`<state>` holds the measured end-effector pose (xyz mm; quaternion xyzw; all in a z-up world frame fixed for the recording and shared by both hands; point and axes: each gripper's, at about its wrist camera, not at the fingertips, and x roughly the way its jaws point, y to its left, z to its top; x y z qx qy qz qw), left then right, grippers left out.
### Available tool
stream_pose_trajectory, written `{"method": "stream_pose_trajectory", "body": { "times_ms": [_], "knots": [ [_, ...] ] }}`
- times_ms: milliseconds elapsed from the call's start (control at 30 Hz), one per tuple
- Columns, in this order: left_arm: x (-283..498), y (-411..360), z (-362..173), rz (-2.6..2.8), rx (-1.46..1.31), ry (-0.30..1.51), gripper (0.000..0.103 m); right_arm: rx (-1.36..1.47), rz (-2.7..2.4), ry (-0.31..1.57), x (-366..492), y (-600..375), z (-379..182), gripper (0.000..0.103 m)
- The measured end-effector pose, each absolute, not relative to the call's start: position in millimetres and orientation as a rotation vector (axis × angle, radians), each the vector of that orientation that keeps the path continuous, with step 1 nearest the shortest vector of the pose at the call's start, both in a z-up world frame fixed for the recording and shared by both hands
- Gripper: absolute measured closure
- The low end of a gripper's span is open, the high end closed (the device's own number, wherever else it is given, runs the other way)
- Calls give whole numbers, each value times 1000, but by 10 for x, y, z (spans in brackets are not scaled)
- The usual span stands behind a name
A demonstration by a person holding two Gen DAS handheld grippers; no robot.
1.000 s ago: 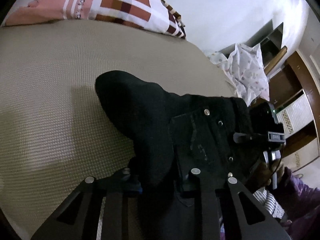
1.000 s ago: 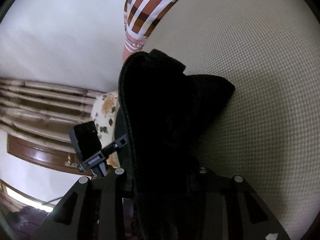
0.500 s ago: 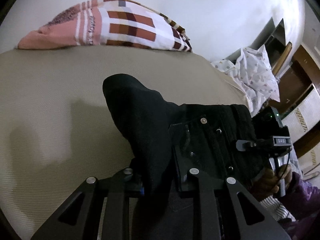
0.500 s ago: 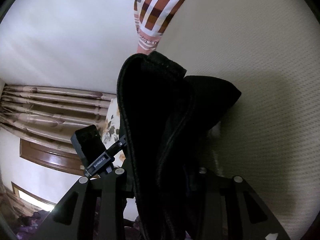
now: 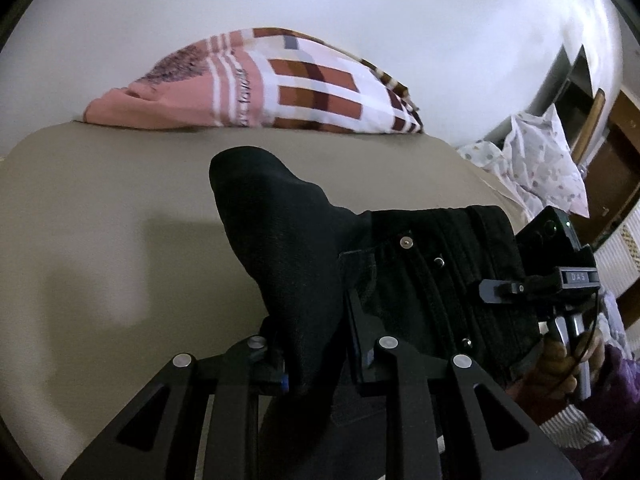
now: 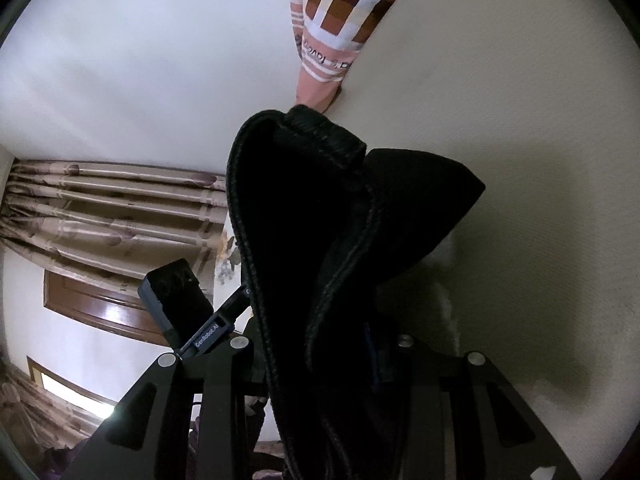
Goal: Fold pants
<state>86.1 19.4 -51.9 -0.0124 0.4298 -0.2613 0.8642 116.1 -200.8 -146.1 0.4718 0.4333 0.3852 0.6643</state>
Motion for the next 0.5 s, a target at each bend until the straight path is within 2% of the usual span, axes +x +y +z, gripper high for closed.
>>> {"method": "stream_pose_trajectory", "body": {
  "times_ms": [500],
  "knots": [
    [1446,673,-377,-439,-30,833,82,1057,922,979,1988,-1408,-1323,71]
  ]
}}
